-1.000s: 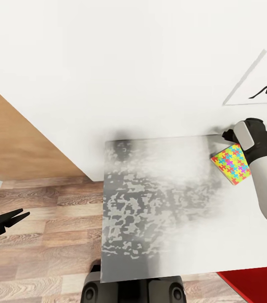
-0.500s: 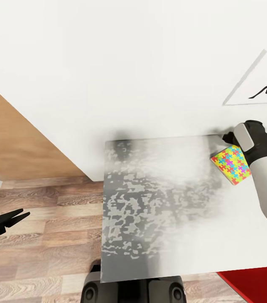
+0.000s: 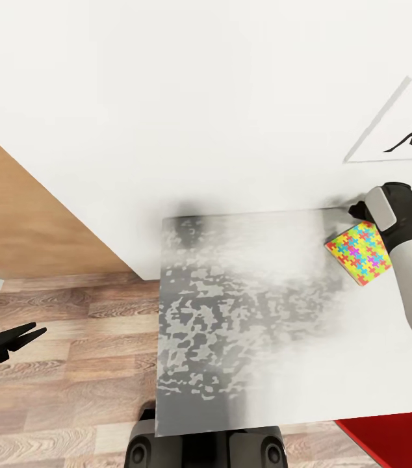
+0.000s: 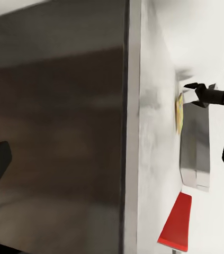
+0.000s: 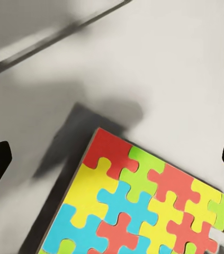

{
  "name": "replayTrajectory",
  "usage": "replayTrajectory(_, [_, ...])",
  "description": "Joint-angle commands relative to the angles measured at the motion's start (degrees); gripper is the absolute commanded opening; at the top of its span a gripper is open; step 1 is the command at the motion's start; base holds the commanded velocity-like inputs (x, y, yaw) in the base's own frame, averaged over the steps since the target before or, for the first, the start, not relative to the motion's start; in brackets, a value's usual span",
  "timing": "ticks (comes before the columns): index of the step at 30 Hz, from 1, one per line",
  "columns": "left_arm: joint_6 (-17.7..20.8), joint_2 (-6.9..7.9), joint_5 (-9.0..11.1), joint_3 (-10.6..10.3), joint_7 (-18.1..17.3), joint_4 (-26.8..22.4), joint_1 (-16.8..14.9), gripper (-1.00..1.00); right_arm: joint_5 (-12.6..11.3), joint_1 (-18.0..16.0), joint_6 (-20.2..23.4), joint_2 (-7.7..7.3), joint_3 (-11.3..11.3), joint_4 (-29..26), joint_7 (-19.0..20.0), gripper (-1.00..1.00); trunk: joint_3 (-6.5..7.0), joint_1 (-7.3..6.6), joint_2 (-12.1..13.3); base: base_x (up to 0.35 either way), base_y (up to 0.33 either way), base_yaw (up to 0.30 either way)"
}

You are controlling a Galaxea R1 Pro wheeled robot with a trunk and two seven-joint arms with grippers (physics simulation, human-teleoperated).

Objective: Put all the toys in the child's room - the three board games (two on the bed and one on the table), the two jigsaw puzzles on the table, and the tennis ball on the table - inside the toy box on the table in the child's room.

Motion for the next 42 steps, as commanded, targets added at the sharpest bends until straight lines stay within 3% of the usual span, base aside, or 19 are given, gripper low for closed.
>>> replayTrajectory(1, [0.6,0.01,-0.1,0.0,-0.2,0.0,0.0,1.0,-0.6,-0.1,0.2,-0.06,0.3,-0.1,-0.5,1.0,-0.06,0.03,-0.1,0.0,0.0,0.0])
replayTrajectory(23, [0.6,0.01,-0.1,0.0,-0.2,0.0,0.0,1.0,-0.4,0.2,0.0,-0.74,0.3,0.2,-0.5,1.0,-0.13,0.03,-0.1,0.0,0.0,0.0])
replayTrajectory(42, [0.6,0.01,-0.1,0.0,-0.2,0.0,0.0,1.0,-0.5,0.4,-0.1,-0.73,0.3,0.3,-0.4,1.0,-1.15,0.03,-0.1,0.0,0.0,0.0])
